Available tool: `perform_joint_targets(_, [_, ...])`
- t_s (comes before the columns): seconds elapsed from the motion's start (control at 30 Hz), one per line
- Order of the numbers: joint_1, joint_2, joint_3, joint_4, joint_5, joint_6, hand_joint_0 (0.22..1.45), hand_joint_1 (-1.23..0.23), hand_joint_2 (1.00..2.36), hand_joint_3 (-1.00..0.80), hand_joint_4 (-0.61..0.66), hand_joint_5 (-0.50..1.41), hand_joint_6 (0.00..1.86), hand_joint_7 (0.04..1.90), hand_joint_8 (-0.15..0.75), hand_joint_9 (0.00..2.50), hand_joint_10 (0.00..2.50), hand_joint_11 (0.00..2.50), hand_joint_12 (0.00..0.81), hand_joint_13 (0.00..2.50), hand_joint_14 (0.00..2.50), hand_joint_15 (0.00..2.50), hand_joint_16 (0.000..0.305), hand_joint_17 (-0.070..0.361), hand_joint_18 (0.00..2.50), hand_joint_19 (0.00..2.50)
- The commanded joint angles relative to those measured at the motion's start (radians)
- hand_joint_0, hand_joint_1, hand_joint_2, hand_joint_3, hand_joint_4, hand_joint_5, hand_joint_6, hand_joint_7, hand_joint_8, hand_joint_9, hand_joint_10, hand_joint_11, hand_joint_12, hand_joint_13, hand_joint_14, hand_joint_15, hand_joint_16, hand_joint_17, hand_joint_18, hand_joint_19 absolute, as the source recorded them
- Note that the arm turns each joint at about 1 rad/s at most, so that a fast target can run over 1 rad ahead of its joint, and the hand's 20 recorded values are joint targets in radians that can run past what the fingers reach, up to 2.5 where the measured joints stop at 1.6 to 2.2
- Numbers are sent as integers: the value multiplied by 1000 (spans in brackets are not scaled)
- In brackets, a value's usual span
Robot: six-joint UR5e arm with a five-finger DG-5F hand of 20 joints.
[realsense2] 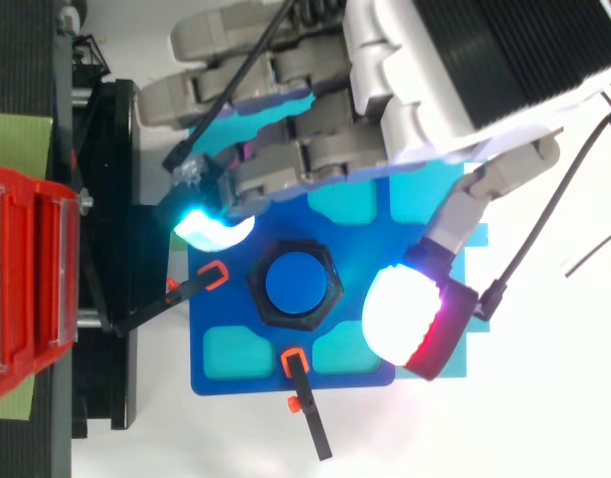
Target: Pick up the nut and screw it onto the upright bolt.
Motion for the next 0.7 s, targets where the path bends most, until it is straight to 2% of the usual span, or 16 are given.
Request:
perform_joint_targets(0.0, [17,-1,-31,33,9,19,446,-47,1000,-500,221,-118,502,697,209,213,0,0,354,0,0,0,42,94,0,0])
perform_joint_targets(0.17, [26,-1,-48,39,21,19,443,-12,1000,-500,196,-121,502,688,191,114,0,0,353,0,0,0,42,96,0,0])
perform_joint_targets(0.23, [35,1,-63,52,34,20,442,-2,1000,-500,191,-121,502,693,189,103,0,0,351,0,0,0,43,96,0,0])
perform_joint_targets(0.37, [38,-1,-66,52,37,19,444,2,1000,-500,189,-114,502,700,187,115,0,0,352,0,0,0,43,97,0,0])
perform_joint_targets(0.53, [38,-1,-83,57,40,20,448,-9,1000,-500,198,-103,502,723,192,155,0,0,350,0,0,0,42,94,0,0])
perform_joint_targets(0.67, [29,1,-83,60,35,25,452,-22,1000,-500,209,-97,502,752,199,177,0,0,349,0,0,0,41,93,0,0])
